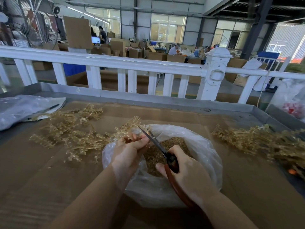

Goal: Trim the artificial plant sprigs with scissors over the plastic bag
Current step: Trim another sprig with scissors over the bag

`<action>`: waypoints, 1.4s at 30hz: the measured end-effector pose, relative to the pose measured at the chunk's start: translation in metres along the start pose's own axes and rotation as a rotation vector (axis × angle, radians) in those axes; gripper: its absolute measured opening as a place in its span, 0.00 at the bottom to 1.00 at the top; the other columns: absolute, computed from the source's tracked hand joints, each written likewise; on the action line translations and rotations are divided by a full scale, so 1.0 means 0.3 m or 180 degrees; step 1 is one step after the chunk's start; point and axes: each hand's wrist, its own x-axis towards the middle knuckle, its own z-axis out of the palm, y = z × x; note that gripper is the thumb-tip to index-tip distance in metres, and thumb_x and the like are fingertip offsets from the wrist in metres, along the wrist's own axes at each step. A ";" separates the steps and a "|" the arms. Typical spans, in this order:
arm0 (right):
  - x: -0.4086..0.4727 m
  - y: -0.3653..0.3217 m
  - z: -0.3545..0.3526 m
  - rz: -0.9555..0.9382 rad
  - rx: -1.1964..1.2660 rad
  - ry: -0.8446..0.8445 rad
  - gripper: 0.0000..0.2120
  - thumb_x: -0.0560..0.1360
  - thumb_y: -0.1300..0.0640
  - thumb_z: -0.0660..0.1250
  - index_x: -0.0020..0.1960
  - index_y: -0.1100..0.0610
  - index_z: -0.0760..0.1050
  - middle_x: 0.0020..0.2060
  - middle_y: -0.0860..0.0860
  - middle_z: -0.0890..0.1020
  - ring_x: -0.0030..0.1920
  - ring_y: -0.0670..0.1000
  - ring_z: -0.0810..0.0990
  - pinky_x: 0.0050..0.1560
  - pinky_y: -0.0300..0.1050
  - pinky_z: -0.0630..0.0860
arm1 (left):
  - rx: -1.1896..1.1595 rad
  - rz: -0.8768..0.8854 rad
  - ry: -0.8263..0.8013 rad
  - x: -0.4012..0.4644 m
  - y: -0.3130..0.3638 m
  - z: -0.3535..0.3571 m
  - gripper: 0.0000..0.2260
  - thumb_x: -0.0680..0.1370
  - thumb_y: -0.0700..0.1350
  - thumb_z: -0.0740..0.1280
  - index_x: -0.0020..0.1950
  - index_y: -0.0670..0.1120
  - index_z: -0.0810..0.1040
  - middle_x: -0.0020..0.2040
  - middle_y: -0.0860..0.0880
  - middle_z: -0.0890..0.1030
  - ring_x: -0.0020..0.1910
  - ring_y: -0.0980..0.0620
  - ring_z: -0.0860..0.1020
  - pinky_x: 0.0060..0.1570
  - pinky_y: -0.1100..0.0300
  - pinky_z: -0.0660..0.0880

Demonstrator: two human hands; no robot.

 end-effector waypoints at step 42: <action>0.008 -0.015 -0.003 0.0015 0.0195 0.0048 0.13 0.74 0.39 0.64 0.45 0.47 0.66 0.31 0.45 0.74 0.36 0.39 0.75 0.37 0.32 0.70 | -0.0200 -0.0848 -0.0051 -0.002 -0.020 -0.001 0.06 0.70 0.31 0.67 0.44 0.40 0.78 0.36 0.45 0.83 0.31 0.53 0.82 0.30 0.62 0.79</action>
